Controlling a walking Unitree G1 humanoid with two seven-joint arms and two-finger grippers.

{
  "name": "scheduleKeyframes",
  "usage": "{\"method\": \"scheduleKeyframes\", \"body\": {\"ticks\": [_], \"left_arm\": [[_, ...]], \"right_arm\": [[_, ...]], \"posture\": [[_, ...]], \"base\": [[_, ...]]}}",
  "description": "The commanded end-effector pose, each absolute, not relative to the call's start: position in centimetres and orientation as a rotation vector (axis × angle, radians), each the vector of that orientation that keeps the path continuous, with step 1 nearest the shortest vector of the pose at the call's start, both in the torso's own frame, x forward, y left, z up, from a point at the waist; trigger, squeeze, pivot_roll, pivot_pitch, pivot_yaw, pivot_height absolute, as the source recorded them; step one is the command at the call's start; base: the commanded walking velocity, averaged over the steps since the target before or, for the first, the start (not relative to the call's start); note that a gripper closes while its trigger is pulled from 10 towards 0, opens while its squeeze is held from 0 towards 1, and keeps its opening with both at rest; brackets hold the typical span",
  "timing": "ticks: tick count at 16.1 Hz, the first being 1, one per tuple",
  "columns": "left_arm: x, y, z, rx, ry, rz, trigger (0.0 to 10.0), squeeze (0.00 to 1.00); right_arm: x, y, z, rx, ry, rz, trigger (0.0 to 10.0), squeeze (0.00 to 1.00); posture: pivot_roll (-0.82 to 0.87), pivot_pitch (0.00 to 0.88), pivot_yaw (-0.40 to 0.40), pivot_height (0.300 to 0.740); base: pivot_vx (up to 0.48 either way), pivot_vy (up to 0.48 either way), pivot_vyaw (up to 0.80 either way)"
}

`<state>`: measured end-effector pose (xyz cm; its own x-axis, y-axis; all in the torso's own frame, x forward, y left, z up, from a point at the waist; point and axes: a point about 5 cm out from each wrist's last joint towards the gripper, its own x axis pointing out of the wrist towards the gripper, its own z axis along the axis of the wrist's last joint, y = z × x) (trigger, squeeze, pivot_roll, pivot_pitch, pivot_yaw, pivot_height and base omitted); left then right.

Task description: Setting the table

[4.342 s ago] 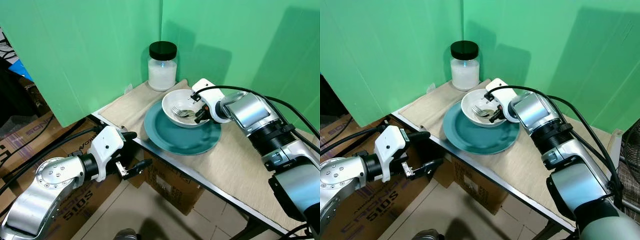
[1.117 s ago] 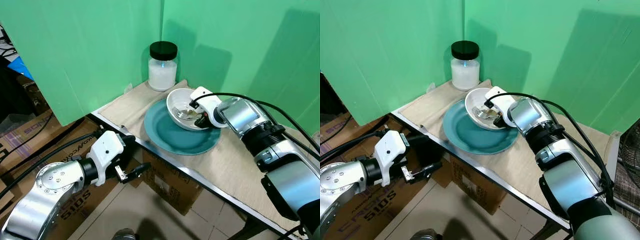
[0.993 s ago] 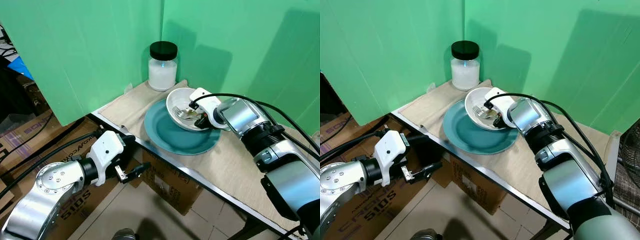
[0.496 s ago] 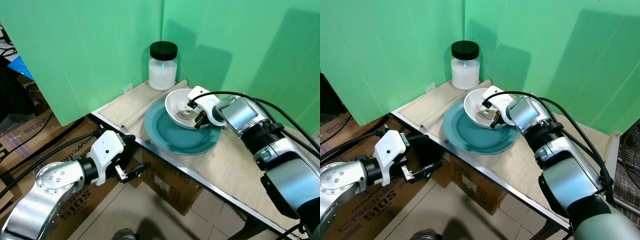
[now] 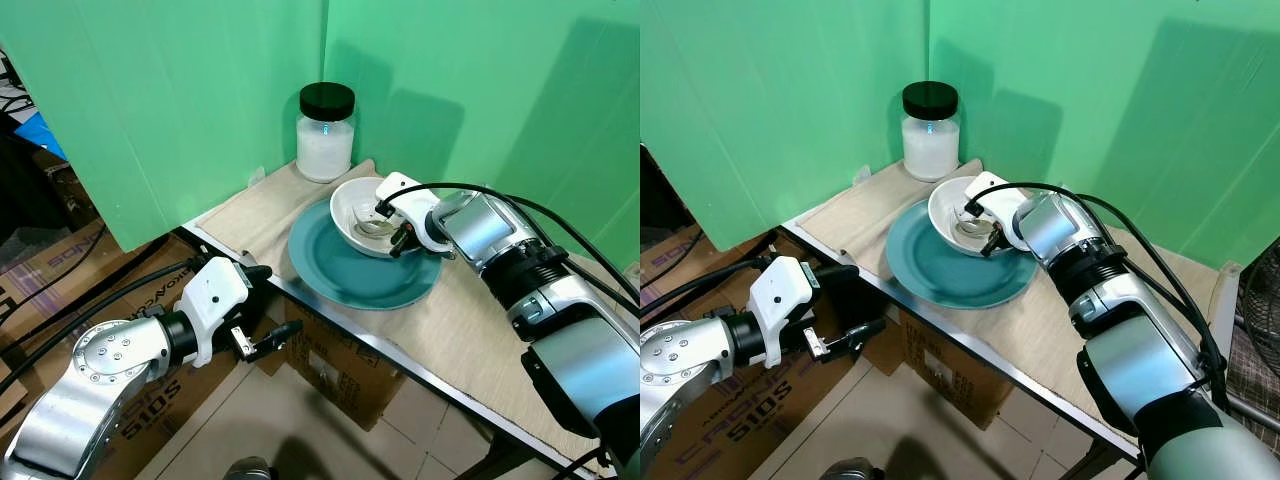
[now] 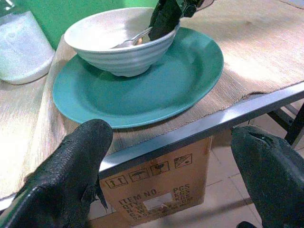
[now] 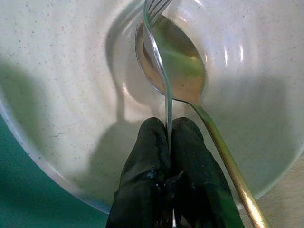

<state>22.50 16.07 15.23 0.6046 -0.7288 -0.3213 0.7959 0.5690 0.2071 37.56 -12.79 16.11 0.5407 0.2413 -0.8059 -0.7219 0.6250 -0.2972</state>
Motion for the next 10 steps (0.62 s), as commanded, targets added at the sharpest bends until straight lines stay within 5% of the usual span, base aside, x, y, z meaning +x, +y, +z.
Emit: {"method": "scheduleKeyframes", "body": {"ticks": [1,10], "left_arm": [[22.6,15.9,15.3,0.36,0.2,-0.905,10.0,0.13],[22.7,15.8,15.2,0.363,0.191,-0.906,10.0,0.13]], "right_arm": [[38.0,-13.0,17.2,-0.656,0.762,0.626,0.0,0.0],[38.1,-13.7,21.5,-0.288,0.547,0.66,0.0,0.0]], "posture": [[0.16,0.0,-0.042,0.74],[0.15,0.0,-0.038,0.74]], "base": [[0.0,0.0,0.0],[0.0,0.0,0.0]]}}
